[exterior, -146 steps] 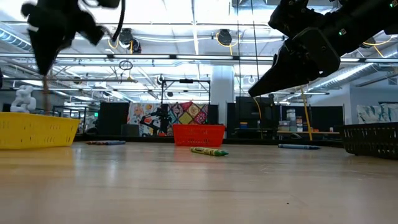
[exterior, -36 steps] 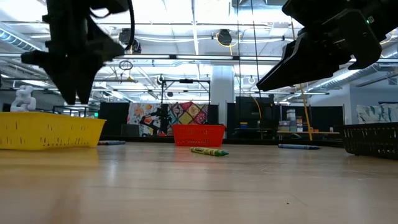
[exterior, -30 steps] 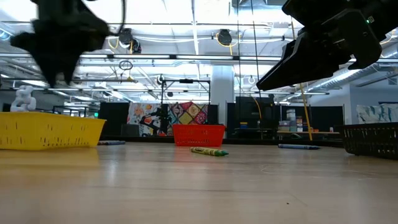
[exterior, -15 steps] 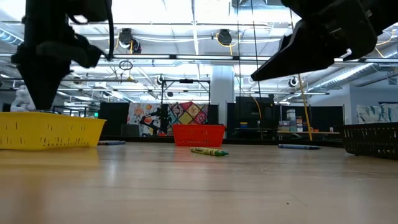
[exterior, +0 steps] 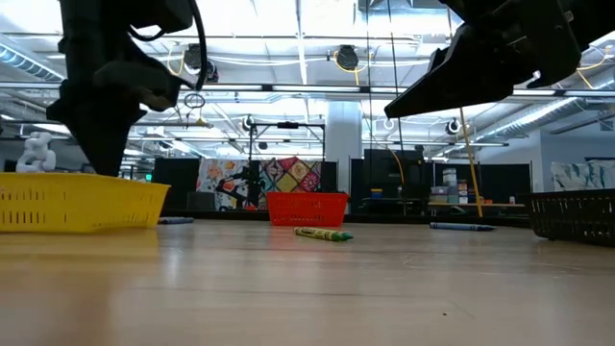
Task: Sort crayons
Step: Adjust the yellow basket, then put the blue crayon into the red basket
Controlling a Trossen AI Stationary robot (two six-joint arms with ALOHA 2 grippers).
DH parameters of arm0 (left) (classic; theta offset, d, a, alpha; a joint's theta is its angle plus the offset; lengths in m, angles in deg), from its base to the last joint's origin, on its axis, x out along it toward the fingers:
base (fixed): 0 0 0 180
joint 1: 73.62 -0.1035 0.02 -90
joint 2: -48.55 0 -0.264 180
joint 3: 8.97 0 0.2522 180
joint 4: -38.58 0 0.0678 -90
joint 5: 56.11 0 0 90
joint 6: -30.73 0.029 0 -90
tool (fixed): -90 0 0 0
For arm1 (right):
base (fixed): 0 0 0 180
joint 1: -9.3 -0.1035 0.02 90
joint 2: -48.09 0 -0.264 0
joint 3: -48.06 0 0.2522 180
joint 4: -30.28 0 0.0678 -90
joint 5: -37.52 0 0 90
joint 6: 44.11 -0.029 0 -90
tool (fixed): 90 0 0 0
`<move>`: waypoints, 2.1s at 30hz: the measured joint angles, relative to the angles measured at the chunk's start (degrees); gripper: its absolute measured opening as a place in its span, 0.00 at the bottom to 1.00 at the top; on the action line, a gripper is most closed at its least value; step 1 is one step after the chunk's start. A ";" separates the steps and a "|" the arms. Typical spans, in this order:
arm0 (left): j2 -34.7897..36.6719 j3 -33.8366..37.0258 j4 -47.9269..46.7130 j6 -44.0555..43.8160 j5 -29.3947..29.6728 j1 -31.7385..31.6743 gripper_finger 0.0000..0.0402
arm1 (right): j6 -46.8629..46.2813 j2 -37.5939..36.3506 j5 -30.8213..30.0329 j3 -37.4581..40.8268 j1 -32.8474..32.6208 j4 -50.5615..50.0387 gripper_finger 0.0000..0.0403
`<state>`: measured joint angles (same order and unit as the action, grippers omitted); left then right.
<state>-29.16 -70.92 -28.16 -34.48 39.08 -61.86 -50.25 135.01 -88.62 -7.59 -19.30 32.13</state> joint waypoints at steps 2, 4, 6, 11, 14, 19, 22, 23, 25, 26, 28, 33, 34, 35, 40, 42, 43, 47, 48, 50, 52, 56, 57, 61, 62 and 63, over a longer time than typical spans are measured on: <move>0.40 -0.45 -0.79 0.14 0.02 -0.44 0.15 | 0.00 0.00 0.00 0.00 -0.02 -0.27 0.32; 1.21 -1.46 -2.44 0.16 0.05 -0.55 0.15 | -0.11 -0.18 -0.42 0.00 -0.04 -1.43 0.32; 2.25 -3.18 -5.40 0.17 0.20 -0.51 0.15 | -1.23 -0.78 -2.77 0.00 -0.02 -3.07 0.32; 5.99 -8.70 -10.08 1.00 7.05 1.45 0.14 | -7.71 -2.36 -5.22 0.00 1.84 -6.94 0.32; 7.82 -9.98 -5.40 5.49 16.59 4.21 0.14 | -11.97 -1.78 1.38 0.02 4.63 -7.12 0.32; 7.30 -9.56 10.04 20.38 31.90 9.42 0.14 | -15.88 2.36 9.24 0.00 8.65 -2.12 0.32; 4.54 -9.55 18.57 29.36 39.47 11.92 0.14 | -17.16 5.07 9.18 -0.22 9.83 2.22 0.32; 3.39 -9.55 20.90 31.81 41.34 12.55 0.14 | -17.53 5.99 9.18 -0.82 10.15 2.87 0.32; 0.91 -9.55 24.60 35.49 43.95 13.25 0.14 | -17.69 8.06 9.22 -2.65 10.67 2.78 0.32; -0.47 -9.55 26.00 36.70 44.68 13.46 0.14 | -17.21 8.84 9.22 -3.59 10.97 1.95 0.32; -3.07 -9.51 28.26 38.49 45.04 13.52 0.14 | -15.28 9.39 9.16 -5.23 11.62 -2.40 0.32; -7.00 -9.48 29.60 40.72 44.90 13.35 0.14 | -14.82 3.79 4.53 -9.06 14.32 -24.46 0.32; -7.15 -9.46 29.56 41.08 44.87 13.35 0.14 | -14.74 2.15 4.60 -9.34 15.05 -28.63 0.32; -7.22 -9.46 29.72 41.15 44.89 13.35 0.14 | -14.57 0.55 5.05 -9.38 15.80 -32.12 0.32; -6.54 -9.46 29.94 39.00 44.84 14.21 0.14 | -15.51 -4.48 10.20 -9.29 18.63 -39.89 0.32; -6.62 -9.46 29.87 38.63 44.71 15.04 0.14 | -15.04 -4.45 13.36 -9.27 18.97 -40.04 0.32; -6.65 -9.46 29.77 38.62 44.57 15.40 0.14 | -14.59 -4.38 15.47 -9.23 18.84 -40.20 0.32; -6.61 -9.46 29.84 38.62 44.55 16.16 0.14 | -16.91 -4.45 25.30 -9.20 16.40 -40.13 0.32; -6.61 -9.46 29.85 38.62 44.57 16.17 0.14 | -17.62 -4.54 26.96 -9.20 15.29 -40.27 0.32; -6.59 -9.46 29.96 38.59 44.59 16.16 0.14 | -19.14 -4.64 28.72 -9.20 12.62 -40.34 0.32; -6.61 -9.46 30.18 38.55 44.61 16.14 0.14 | -20.07 -4.72 27.30 -9.22 10.13 -40.32 0.32; -6.61 -9.46 33.86 39.52 44.63 16.14 0.14 | -22.50 -7.41 21.06 -9.24 7.37 -42.81 0.32; -6.61 -9.46 34.99 40.88 44.59 16.18 0.14 | -24.18 -8.49 19.15 -9.29 7.20 -45.02 0.32; -6.59 -9.46 37.91 44.96 44.51 16.41 0.14 | -29.72 -11.93 11.35 -9.28 10.27 -60.51 0.32; -6.60 -9.46 38.02 45.25 44.47 16.39 0.14 | -30.32 -12.40 9.69 -9.27 11.99 -64.12 0.32; -6.59 -9.46 38.11 45.78 44.43 16.19 0.14 | -30.48 -12.63 8.71 -9.27 14.13 -66.81 0.32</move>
<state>-35.74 -80.38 9.94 11.31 83.51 -45.67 -80.72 122.38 -79.91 -16.85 -5.17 -34.68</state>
